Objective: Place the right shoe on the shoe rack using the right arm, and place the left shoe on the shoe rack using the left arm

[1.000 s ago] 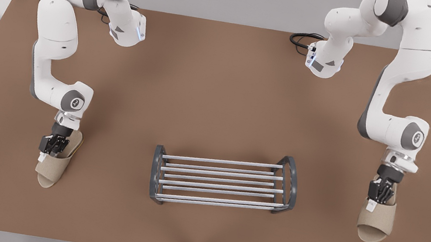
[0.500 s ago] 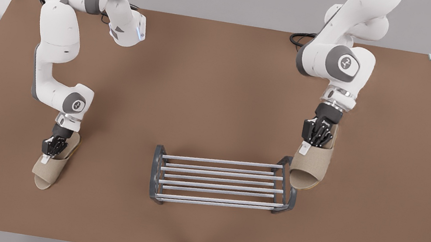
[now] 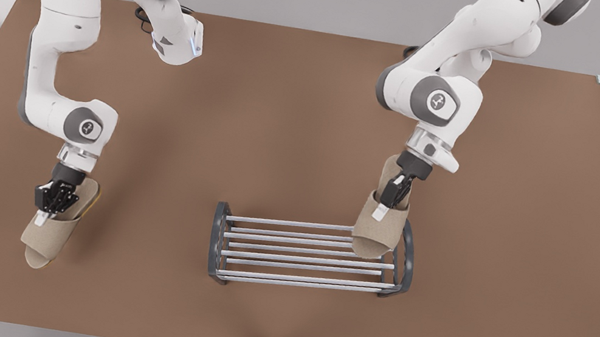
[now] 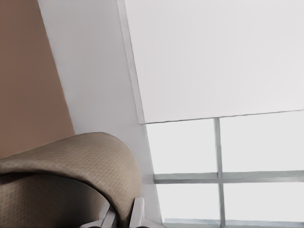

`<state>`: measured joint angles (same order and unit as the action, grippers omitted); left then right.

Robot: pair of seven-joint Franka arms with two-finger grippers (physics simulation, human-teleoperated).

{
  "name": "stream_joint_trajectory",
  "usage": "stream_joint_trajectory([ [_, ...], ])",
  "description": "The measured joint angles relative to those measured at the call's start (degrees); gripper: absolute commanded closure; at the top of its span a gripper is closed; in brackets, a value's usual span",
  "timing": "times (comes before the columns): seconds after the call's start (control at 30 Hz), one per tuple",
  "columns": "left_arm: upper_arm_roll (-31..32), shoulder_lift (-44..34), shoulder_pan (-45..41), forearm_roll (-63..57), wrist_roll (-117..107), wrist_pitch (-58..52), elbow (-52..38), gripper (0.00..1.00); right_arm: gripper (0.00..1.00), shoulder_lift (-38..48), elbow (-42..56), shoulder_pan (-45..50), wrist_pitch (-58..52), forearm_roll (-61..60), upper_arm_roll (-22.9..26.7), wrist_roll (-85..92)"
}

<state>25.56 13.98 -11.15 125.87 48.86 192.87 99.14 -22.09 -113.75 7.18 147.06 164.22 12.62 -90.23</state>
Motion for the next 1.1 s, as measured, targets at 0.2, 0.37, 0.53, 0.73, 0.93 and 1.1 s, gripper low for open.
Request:
stream_joint_trajectory([
  [0.2, -0.7, 5.0, -0.3, 0.1, -7.2, -2.5, -4.7, 0.7, 0.79, 9.3, 0.2, 4.1, 13.0, -1.6, -7.2, 0.1],
  [0.37, -0.8, 12.5, -1.2, 0.0, -11.8, -3.8, -9.8, 0.69, 0.79, 13.4, 3.4, 7.3, 17.8, -9.0, -15.7, 0.2],
  [0.53, -2.1, 16.3, -1.2, -0.2, -15.3, -5.6, -12.1, 0.69, 0.79, 14.9, 5.9, 7.1, 20.3, -15.0, -18.4, 0.4],
  [0.73, -4.5, 17.3, -1.2, -3.7, -18.4, -8.2, -12.8, 0.0, 0.79, 6.3, 17.5, 18.0, 21.2, -18.4, -18.7, 0.6],
  [0.93, -4.9, 17.9, -1.5, -6.5, -20.3, -9.2, -10.0, 0.0, 0.79, -6.6, 29.4, 27.6, 20.2, -21.7, -13.3, 0.8],
  [1.1, -4.8, 13.5, -1.8, -6.6, -20.3, -8.1, -3.4, 0.0, 0.79, -9.9, 30.0, 28.4, 17.0, -22.8, -12.7, 0.9],
])
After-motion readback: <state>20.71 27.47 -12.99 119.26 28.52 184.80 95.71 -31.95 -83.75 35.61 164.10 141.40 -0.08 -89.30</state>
